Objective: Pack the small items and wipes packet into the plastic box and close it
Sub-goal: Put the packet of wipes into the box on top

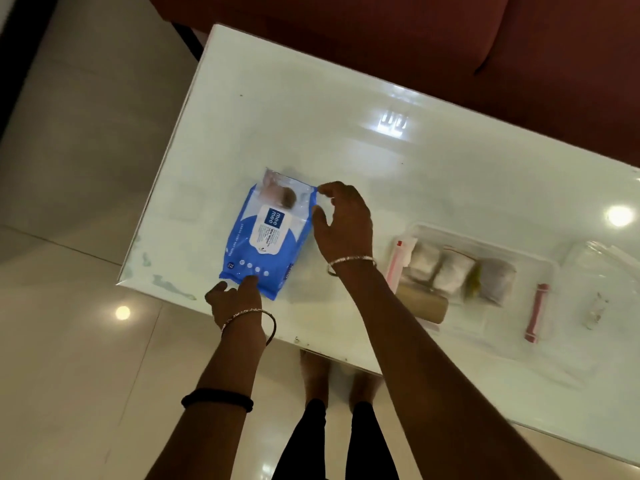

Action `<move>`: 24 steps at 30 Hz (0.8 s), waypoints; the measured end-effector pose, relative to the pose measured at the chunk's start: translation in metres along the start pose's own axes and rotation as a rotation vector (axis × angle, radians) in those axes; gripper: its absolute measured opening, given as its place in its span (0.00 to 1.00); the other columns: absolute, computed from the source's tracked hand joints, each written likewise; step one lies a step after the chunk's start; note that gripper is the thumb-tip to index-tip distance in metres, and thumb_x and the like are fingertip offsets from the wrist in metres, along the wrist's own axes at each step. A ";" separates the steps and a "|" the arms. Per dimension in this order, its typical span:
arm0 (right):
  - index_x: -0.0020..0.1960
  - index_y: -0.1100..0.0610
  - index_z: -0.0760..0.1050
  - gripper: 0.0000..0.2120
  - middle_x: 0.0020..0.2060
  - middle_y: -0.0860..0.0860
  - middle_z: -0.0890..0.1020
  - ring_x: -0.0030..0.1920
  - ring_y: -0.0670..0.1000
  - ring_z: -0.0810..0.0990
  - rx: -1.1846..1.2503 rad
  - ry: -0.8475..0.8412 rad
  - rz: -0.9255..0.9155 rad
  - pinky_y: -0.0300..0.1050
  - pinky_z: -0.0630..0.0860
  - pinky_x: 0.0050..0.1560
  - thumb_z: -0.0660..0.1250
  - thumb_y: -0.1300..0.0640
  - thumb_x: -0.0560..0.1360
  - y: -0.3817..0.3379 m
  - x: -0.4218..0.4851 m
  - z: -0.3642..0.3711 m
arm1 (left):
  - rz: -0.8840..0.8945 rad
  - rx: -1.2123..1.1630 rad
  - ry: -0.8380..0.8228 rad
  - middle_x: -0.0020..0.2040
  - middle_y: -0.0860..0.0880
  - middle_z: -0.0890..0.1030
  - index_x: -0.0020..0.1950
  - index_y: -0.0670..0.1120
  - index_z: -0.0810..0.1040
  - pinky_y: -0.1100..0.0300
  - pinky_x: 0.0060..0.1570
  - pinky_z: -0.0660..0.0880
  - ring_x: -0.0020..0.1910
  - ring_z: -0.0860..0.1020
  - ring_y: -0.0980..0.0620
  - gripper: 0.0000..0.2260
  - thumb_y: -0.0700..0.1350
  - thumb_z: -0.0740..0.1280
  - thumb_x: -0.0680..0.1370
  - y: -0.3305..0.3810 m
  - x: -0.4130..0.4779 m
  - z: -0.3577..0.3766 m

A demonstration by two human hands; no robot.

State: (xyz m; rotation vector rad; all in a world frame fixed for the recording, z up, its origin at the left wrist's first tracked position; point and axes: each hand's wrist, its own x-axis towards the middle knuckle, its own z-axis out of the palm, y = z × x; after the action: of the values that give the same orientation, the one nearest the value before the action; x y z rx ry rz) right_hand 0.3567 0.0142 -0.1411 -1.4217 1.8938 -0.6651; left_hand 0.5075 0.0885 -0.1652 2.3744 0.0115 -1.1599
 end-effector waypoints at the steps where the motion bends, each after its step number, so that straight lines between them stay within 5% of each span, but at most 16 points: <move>1: 0.66 0.58 0.73 0.20 0.61 0.56 0.77 0.61 0.57 0.77 -0.043 -0.111 0.046 0.49 0.73 0.63 0.68 0.58 0.74 0.003 0.008 0.009 | -0.054 -0.052 -0.042 0.63 0.37 0.75 0.66 0.39 0.69 0.45 0.60 0.76 0.55 0.78 0.40 0.26 0.43 0.73 0.71 0.000 0.005 0.000; 5: 0.75 0.59 0.60 0.34 0.70 0.58 0.71 0.69 0.58 0.70 -0.041 -0.313 0.160 0.49 0.67 0.71 0.70 0.54 0.75 0.005 0.032 0.029 | -0.104 -0.225 -0.119 0.60 0.39 0.79 0.60 0.39 0.74 0.51 0.47 0.78 0.50 0.79 0.43 0.19 0.39 0.73 0.71 -0.002 0.017 0.000; 12: 0.58 0.61 0.77 0.15 0.54 0.57 0.83 0.53 0.57 0.81 0.064 -0.202 0.271 0.44 0.76 0.50 0.70 0.56 0.74 0.005 0.035 0.036 | -0.100 -0.268 -0.217 0.44 0.45 0.81 0.42 0.47 0.76 0.56 0.37 0.78 0.43 0.81 0.47 0.05 0.43 0.72 0.72 -0.002 0.031 -0.006; 16: 0.56 0.62 0.77 0.11 0.54 0.58 0.83 0.52 0.57 0.81 0.054 -0.161 0.320 0.43 0.74 0.50 0.67 0.58 0.76 0.005 0.023 0.033 | -0.058 -0.237 -0.260 0.32 0.51 0.81 0.37 0.48 0.78 0.60 0.34 0.77 0.34 0.80 0.54 0.06 0.46 0.70 0.74 -0.006 0.034 -0.012; 24: 0.53 0.59 0.74 0.07 0.42 0.50 0.79 0.41 0.48 0.78 0.312 -0.094 0.379 0.37 0.73 0.40 0.65 0.57 0.78 0.008 -0.035 0.007 | 0.013 -0.082 -0.294 0.40 0.45 0.81 0.39 0.48 0.77 0.55 0.42 0.77 0.43 0.80 0.47 0.08 0.47 0.65 0.77 -0.002 0.037 -0.013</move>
State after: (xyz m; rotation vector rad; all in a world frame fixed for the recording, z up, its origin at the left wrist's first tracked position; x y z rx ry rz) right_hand 0.3629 0.0501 -0.1444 -0.8550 1.8228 -0.6579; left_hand 0.5409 0.0880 -0.1868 2.1099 -0.0542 -1.4619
